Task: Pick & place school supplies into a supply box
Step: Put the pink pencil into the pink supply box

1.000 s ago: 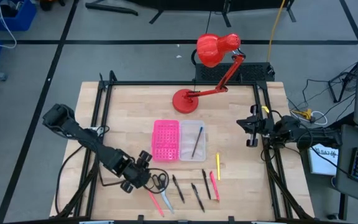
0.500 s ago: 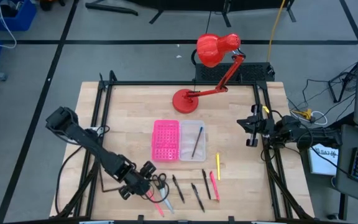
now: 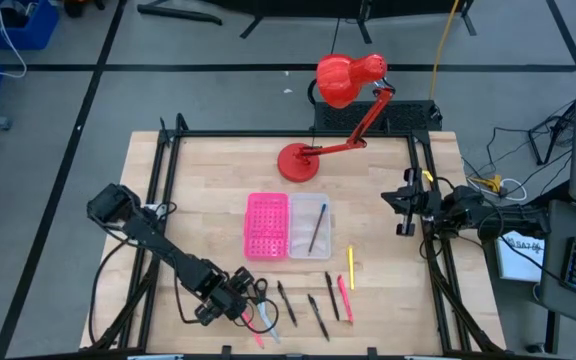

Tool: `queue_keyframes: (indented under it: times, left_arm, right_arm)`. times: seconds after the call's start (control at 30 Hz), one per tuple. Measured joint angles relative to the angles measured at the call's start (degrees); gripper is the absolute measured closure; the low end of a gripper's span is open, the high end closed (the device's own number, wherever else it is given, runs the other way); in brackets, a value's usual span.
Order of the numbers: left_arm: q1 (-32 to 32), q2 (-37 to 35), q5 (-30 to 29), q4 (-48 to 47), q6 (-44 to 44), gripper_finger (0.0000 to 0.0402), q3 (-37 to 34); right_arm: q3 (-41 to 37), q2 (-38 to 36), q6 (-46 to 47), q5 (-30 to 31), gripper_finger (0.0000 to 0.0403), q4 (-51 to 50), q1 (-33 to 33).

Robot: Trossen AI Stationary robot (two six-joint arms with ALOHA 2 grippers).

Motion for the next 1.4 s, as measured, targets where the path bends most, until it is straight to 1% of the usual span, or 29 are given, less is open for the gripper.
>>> queue_keyframes:
  times: [0.2,0.3,0.37,0.6,0.83,0.9,1.03,1.1,1.23,1.33,1.4]
  left_arm:
    - [0.1,1.1,0.3,-0.1,0.6,0.0172,0.2]
    - [0.5,1.1,0.5,-0.1,0.6,0.0185,0.2]
    - [0.7,1.1,1.0,-0.2,0.7,0.0207,0.2]
    - [1.5,1.2,1.5,-0.4,3.9,0.0306,0.1]
    - [1.6,1.1,2.3,-0.7,4.5,0.0384,0.1]
    - [1.6,0.6,2.3,-1.5,4.5,0.0389,0.0]
    - [1.5,-1.5,0.9,-4.2,5.5,0.0376,-0.3]
    - [1.5,-3.7,-0.6,-5.6,6.3,0.0375,-0.3]
    - [1.7,-8.9,-3.4,-7.4,6.6,0.0391,-0.2]
    - [2.8,-13.3,-3.9,-8.1,7.1,0.0388,-0.2]
    - [3.7,-16.6,-5.2,-8.5,9.8,0.0382,-0.2]
  right_arm:
    - [0.0,0.0,-0.5,0.0,0.0403,0.0,0.0]
    - [0.0,0.0,-0.6,0.0,0.0403,0.0,0.0]
    - [0.0,0.0,-0.6,0.0,0.0403,0.0,0.0]
    - [0.0,0.0,-0.6,0.0,0.0403,0.0,0.0]
    - [0.0,0.0,-0.6,0.0,0.0403,0.0,0.0]
    - [0.0,0.0,-0.5,0.0,0.0403,0.0,0.0]
    - [0.0,0.0,-0.2,0.0,0.0403,0.0,0.0]
    - [0.0,0.0,-0.2,0.0,0.0403,0.0,0.0]
    - [0.0,0.0,-0.2,0.1,0.0403,0.3,0.0]
    - [0.0,0.0,0.4,0.2,0.0403,0.6,0.0]
    - [0.0,0.0,0.8,0.2,0.0403,0.5,0.0]
